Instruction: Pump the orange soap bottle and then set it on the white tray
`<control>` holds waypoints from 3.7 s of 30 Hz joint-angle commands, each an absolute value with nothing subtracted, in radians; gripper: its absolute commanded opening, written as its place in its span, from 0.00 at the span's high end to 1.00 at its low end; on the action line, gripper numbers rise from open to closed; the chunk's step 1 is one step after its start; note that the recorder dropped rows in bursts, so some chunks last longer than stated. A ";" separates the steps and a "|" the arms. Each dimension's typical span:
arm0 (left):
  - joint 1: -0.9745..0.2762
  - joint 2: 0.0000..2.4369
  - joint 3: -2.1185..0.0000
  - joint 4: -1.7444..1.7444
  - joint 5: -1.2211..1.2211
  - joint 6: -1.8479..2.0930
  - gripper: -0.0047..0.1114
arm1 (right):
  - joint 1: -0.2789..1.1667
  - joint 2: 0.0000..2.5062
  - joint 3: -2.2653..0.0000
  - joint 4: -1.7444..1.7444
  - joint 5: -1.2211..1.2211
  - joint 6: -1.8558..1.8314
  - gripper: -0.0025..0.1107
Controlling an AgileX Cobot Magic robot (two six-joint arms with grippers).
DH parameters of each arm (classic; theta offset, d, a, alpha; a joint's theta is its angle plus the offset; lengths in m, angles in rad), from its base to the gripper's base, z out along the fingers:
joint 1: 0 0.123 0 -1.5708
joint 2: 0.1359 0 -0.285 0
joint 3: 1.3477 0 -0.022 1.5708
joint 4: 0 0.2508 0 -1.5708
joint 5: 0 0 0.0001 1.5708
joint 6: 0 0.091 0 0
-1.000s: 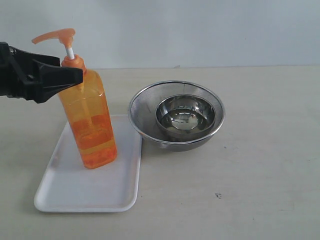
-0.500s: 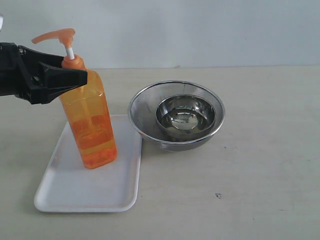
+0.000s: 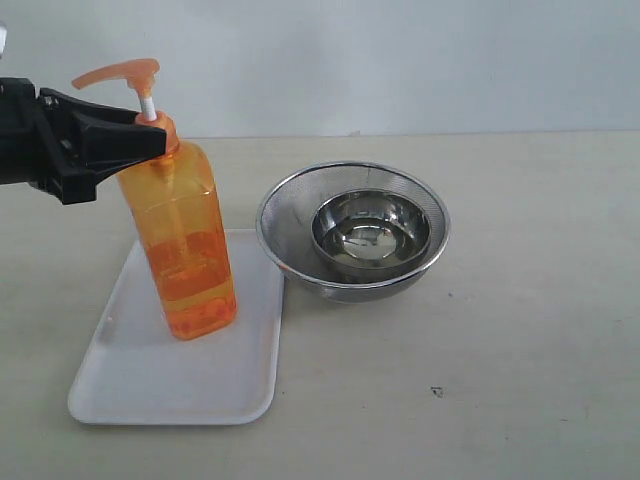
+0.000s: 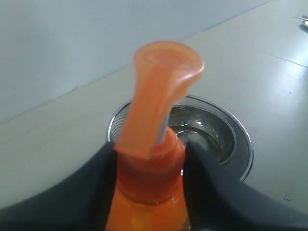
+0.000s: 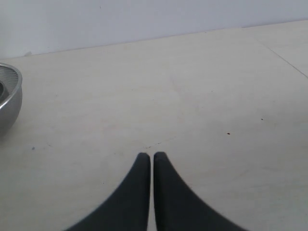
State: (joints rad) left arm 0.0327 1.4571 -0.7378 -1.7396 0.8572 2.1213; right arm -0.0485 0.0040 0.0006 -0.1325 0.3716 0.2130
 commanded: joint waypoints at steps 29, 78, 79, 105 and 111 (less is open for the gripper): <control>0.139 1.453 -0.878 -1.538 1.221 2.109 0.92 | -0.050 0.000 0.000 -0.137 0.371 0.212 0.98; 0.147 1.622 -0.994 -1.333 1.221 2.130 0.92 | -0.050 0.000 0.000 -0.132 0.368 0.212 0.98; 0.147 1.622 -0.994 -1.345 1.221 2.130 0.92 | -0.050 0.000 0.000 -0.132 0.368 0.212 0.98; 0.147 1.622 -0.988 -1.355 1.221 1.883 0.26 | -0.050 0.000 0.000 -0.132 0.368 0.212 0.98; 0.158 1.613 -0.988 -1.311 1.221 1.839 0.27 | -0.050 0.000 0.000 -0.132 0.368 0.212 0.98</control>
